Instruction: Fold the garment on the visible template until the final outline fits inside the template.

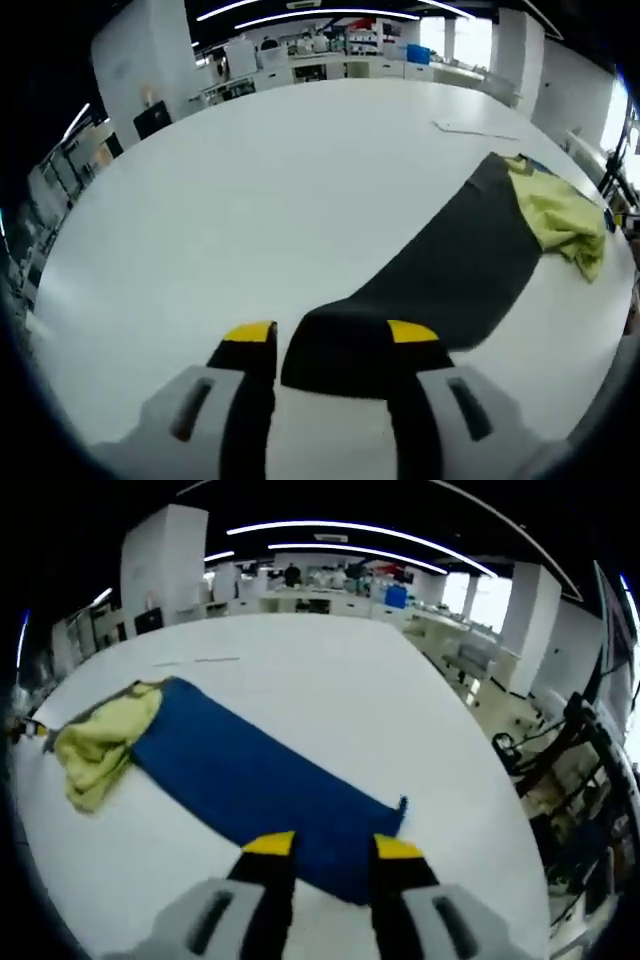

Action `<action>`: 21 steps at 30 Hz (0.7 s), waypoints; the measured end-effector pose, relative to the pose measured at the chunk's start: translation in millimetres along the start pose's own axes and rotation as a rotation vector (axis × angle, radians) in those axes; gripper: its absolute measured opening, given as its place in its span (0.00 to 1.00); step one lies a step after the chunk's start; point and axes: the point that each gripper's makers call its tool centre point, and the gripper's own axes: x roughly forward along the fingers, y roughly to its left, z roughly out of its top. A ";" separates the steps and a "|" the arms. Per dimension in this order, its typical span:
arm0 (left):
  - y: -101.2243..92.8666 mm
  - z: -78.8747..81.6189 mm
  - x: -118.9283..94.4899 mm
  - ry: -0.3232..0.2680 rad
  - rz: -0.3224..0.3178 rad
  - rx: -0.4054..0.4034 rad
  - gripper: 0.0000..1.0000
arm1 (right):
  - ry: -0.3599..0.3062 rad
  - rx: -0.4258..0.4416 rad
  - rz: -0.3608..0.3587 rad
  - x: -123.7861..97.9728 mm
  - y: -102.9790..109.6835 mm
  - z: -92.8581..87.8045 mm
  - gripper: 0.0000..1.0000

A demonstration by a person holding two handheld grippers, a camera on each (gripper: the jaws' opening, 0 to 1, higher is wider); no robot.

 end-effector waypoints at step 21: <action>-101.0 7.7 -57.5 -0.183 -0.200 0.109 0.99 | -0.134 -0.118 0.446 -21.5 168.8 61.7 1.00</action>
